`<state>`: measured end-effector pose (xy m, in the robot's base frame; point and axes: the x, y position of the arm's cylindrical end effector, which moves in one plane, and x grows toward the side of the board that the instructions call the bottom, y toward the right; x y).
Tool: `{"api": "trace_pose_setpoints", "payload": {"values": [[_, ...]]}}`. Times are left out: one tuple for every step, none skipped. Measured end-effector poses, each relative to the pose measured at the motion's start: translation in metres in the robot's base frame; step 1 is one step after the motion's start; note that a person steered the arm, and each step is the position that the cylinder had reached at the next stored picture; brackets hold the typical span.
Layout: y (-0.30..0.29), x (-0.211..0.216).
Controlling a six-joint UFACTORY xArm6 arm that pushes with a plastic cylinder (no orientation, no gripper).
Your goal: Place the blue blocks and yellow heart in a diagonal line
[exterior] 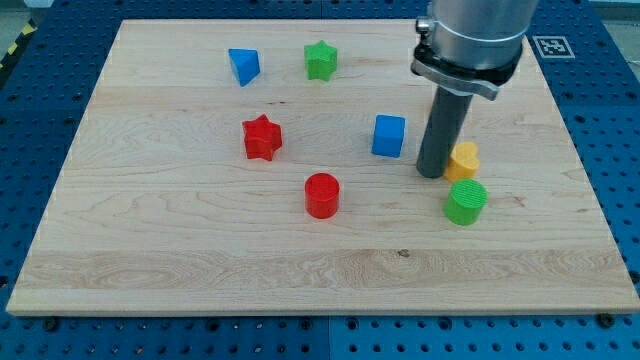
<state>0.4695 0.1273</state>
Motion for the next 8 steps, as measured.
{"api": "trace_pose_setpoints", "payload": {"values": [[0.014,0.000],[0.030,0.000],[0.033,0.000],[0.019,-0.003],[-0.017,-0.009],[-0.028,-0.017],[-0.034,-0.027],[-0.047,-0.027]]}}
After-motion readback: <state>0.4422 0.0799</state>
